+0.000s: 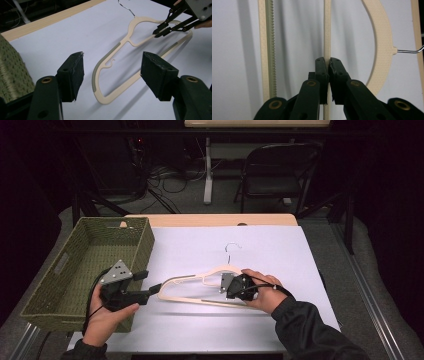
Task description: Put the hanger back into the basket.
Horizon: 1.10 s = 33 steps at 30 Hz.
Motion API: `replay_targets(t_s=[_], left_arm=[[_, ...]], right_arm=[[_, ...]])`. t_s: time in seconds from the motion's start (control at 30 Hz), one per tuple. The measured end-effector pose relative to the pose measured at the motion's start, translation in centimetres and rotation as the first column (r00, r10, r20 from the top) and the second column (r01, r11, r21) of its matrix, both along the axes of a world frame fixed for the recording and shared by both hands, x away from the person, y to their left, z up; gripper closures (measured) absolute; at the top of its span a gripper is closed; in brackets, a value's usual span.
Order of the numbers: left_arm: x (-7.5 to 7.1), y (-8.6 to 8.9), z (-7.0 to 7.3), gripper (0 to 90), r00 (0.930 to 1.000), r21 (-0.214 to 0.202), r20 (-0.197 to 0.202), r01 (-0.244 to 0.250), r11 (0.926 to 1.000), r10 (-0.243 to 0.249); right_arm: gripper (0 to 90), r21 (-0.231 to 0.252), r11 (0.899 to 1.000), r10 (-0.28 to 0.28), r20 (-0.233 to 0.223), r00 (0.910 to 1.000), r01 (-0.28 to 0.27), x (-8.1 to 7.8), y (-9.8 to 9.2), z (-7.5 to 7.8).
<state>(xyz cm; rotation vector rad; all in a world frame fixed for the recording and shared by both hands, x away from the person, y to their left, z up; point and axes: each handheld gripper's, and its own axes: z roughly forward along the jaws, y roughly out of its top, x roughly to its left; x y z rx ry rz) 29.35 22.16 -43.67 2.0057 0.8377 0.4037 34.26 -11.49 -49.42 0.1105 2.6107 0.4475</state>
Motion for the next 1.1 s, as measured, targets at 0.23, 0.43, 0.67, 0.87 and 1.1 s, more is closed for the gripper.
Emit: replay_targets(t_s=[0.23,0.43,0.67,0.87,1.1], left_arm=[[1.2,-2.2,-0.4,37.7,0.9980,0.001,-0.025,0.058,0.9983,-0.058],[2.4,-4.2,-1.2,38.9,0.9928,0.022,-0.063,0.103,0.9944,-0.102],[3.8,-6.5,-2.6,38.8,0.9784,0.037,-0.114,0.178,0.9833,-0.173],[5.3,-8.2,-4.1,39.4,0.9599,0.042,-0.189,0.219,0.9749,-0.207],[6.7,-9.0,-5.2,39.4,0.9444,0.045,-0.244,0.238,0.9701,-0.221]], right_arm=[[85.7,-0.021,0.999,0.025,0.027,0.9993,-0.024,-1.0,-0.2,-0.3],[85.7,-0.024,0.998,0.062,0.037,0.9974,-0.062,-1.6,-0.2,-0.3],[85.7,-0.034,0.995,0.098,0.045,0.9942,-0.097,-2.1,0.1,-0.4],[85.6,-0.045,0.993,0.112,0.040,0.9929,-0.110,-2.2,0.3,-0.5],[85.6,-0.062,0.990,0.130,0.041,0.9906,-0.128,-2.5,0.5,-0.4]])
